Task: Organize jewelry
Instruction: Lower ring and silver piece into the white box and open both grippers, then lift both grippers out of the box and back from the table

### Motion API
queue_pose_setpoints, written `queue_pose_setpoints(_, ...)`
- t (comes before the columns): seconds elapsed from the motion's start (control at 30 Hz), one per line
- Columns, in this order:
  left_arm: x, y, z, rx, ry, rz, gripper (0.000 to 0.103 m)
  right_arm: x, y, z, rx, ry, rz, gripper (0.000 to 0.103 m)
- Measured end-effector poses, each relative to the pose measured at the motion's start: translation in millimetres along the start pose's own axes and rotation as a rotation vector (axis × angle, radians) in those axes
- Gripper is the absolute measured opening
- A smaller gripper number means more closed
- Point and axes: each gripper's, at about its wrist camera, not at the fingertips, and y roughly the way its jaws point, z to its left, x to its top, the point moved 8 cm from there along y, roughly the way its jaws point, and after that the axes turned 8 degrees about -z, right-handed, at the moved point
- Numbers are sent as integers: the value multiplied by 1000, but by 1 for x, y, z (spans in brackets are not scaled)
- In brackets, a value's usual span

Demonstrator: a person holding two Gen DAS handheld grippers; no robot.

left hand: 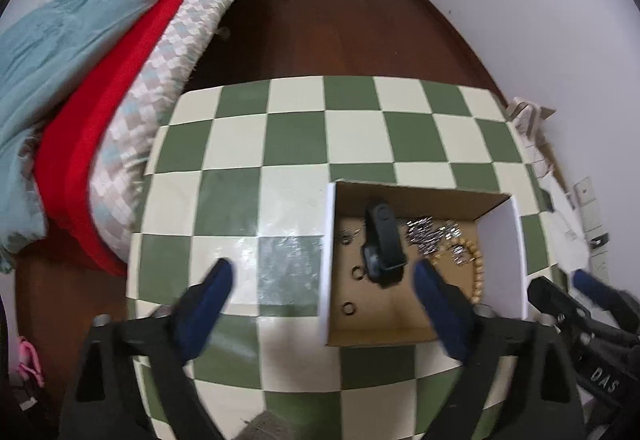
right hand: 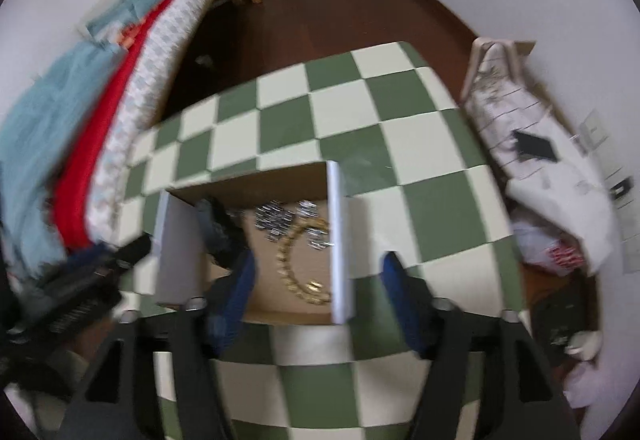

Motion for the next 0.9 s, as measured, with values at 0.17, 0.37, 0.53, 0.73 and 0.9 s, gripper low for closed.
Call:
queue_pose_setpoints(0.17,-12,-4,8,57,19,-3,103,-13,1,-1,-74,-56,28,102)
queue_pose_setpoints(0.37,-19,-24,14,73,9,-30,103,-24,-16,-4,-130,-70,0,102)
queue_pose_setpoints(0.53,-24,-54,18,69,-2,-68,103,-28,-46,1,-137,-71,-45,102)
queue_pose_setpoints(0.73,-30,-105,22,75,2,-145,103,-35,-102,7,-140,-70,-132,102)
queue_pose_setpoints(0.9,-39,-151,26,67,-5,-206,103,-45,-151,11,-135,-69,-199,102)
